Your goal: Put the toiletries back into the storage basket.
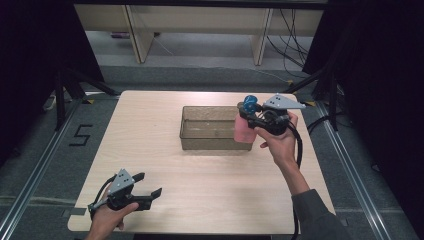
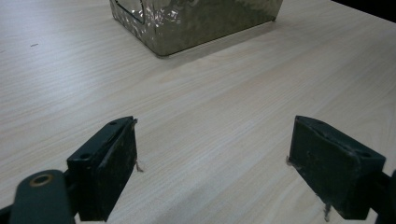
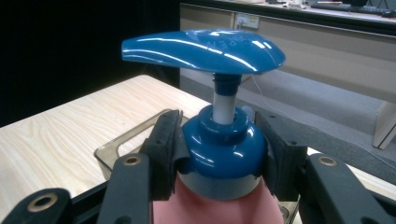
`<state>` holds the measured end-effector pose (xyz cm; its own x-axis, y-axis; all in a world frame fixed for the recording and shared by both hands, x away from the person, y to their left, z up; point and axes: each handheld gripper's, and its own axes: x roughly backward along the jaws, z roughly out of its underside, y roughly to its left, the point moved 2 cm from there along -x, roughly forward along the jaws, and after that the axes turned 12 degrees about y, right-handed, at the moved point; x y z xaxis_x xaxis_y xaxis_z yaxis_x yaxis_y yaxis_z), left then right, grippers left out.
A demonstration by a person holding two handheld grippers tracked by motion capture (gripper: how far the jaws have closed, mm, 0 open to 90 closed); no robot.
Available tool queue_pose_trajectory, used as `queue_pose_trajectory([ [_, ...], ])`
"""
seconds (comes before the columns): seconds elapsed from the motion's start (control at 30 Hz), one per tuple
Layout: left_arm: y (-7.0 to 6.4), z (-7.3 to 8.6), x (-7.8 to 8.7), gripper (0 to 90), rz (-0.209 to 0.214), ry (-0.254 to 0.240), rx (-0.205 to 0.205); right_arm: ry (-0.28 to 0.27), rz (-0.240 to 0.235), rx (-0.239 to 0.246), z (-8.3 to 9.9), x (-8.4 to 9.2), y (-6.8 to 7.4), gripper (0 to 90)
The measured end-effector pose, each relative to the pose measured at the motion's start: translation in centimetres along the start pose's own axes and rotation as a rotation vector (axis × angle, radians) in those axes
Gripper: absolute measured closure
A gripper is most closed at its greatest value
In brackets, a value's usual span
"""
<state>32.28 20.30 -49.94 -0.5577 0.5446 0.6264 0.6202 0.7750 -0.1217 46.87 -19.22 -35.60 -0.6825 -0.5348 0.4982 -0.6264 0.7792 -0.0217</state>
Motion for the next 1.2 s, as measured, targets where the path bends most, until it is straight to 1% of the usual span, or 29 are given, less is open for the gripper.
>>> queue_pose_trajectory([
  [0.03, 0.0, 0.0, 0.0, 14.7, 0.000, 0.000, 0.001, 0.009, -0.001, -0.005, -0.1, -0.3, -0.2, 53.7],
  [0.07, 0.0, 0.0, 0.0, 14.7, 0.001, 0.000, 0.001, 0.009, -0.001, -0.005, -0.1, -0.3, -0.2, 53.7],
  [0.1, 0.0, 0.0, 0.0, 14.7, 0.001, 0.000, 0.000, 0.001, 0.011, 0.002, -0.2, -0.8, -0.5, 53.7],
  [0.17, 0.0, 0.0, 0.0, 14.7, 0.002, -0.001, 0.000, 0.008, 0.010, 0.001, -0.2, -0.9, -0.6, 53.7],
  [0.23, 0.0, 0.0, 0.0, 14.7, 0.005, 0.002, -0.001, 0.008, 0.017, 0.003, -0.3, -1.5, -1.0, 53.7],
  [0.3, 0.0, 0.0, 0.0, 14.7, 0.006, 0.003, -0.004, 0.016, 0.011, -0.003, -0.3, -1.7, -1.0, 53.7],
  [0.33, 0.0, 0.0, 0.0, 14.7, 0.006, 0.002, -0.001, 0.020, 0.015, 0.003, -0.4, -1.8, -1.1, 53.7],
  [0.4, 0.0, 0.0, 0.1, 14.7, -0.004, -0.001, 0.001, 0.021, 0.018, -0.005, -0.4, -2.1, -1.3, 53.7],
  [0.43, 0.0, 0.0, 0.2, 14.7, -0.008, -0.003, 0.006, 0.014, 0.030, 0.006, -0.4, -2.5, -1.6, 53.7],
  [0.47, 0.1, 0.0, 0.2, 14.7, -0.006, -0.004, 0.008, 0.014, 0.030, 0.006, -0.4, -2.5, -1.6, 53.7],
  [0.5, 0.1, 0.0, 0.2, 14.7, -0.007, -0.003, 0.007, 0.017, 0.024, -0.014, -0.4, -2.7, -1.6, 53.7],
  [0.57, 0.1, 0.0, 0.1, 14.7, -0.004, -0.002, 0.005, 0.023, 0.026, -0.015, -0.4, -2.8, -1.7, 53.7],
  [0.6, 0.1, 0.0, 0.1, 14.7, 0.002, -0.003, 0.002, 0.017, 0.036, -0.005, -0.3, -3.2, -1.9, 53.7],
  [0.63, 0.0, 0.0, 0.1, 14.7, 0.002, 0.000, -0.001, 0.017, 0.036, -0.005, -0.3, -3.2, -1.9, 53.7],
  [0.67, 0.0, 0.0, 0.1, 14.7, 0.000, 0.002, 0.003, 0.024, 0.029, -0.018, -0.2, -3.5, -2.0, 53.7],
  [0.7, 0.0, 0.0, 0.1, 14.7, -0.001, 0.000, 0.003, 0.024, 0.029, -0.018, -0.2, -3.5, -2.0, 53.7],
  [0.73, 0.0, 0.0, 0.1, 14.7, -0.003, -0.002, 0.004, 0.017, 0.038, -0.006, -0.2, -3.7, -2.2, 53.7],
  [0.77, 0.0, 0.0, 0.1, 14.7, -0.004, -0.003, 0.004, 0.020, 0.039, -0.016, -0.1, -4.0, -2.3, 53.7],
  [0.8, 0.1, 0.0, 0.1, 14.7, 0.002, -0.008, 0.006, 0.020, 0.039, -0.016, -0.1, -4.0, -2.3, 53.7],
  [0.83, 0.1, 0.0, 0.1, 14.7, -0.004, -0.005, 0.008, 0.029, 0.037, -0.028, 0.0, -4.2, -2.4, 53.7],
  [0.87, 0.1, 0.0, 0.1, 14.7, -0.003, -0.004, 0.009, 0.029, 0.037, -0.028, 0.0, -4.2, -2.4, 53.7],
  [0.9, 0.1, 0.0, 0.1, 14.7, -0.003, -0.004, 0.009, 0.037, 0.030, -0.040, 0.1, -4.3, -2.4, 53.7],
  [0.93, 0.1, -0.1, 0.1, 14.7, -0.002, -0.004, 0.008, 0.028, 0.037, -0.030, 0.1, -4.5, -2.6, 53.7],
  [1.0, 0.0, 0.0, 0.0, 14.7, 0.002, -0.005, 0.008, 0.029, 0.035, -0.045, 0.2, -4.7, -2.7, 53.7],
  [1.03, 0.0, 0.0, 0.1, 14.7, 0.001, 0.001, 0.003, 0.039, 0.041, -0.045, 0.3, -4.9, -2.8, 53.7],
  [1.07, 0.0, 0.0, 0.1, 14.7, 0.002, -0.001, 0.004, 0.033, 0.045, -0.037, 0.3, -5.0, -2.9, 53.7],
  [1.1, 0.0, -0.1, 0.1, 14.7, 0.003, -0.001, 0.003, 0.047, 0.040, -0.038, 0.5, -5.2, -3.0, 53.7],
  [1.17, 0.0, 0.0, 0.1, 14.7, 0.003, 0.000, 0.004, 0.041, 0.041, -0.036, 0.5, -5.3, -3.0, 53.7],
  [1.2, 0.0, 0.0, 0.1, 14.7, 0.005, 0.000, 0.004, 0.042, 0.050, -0.027, 0.5, -5.4, -3.2, 53.7],
])
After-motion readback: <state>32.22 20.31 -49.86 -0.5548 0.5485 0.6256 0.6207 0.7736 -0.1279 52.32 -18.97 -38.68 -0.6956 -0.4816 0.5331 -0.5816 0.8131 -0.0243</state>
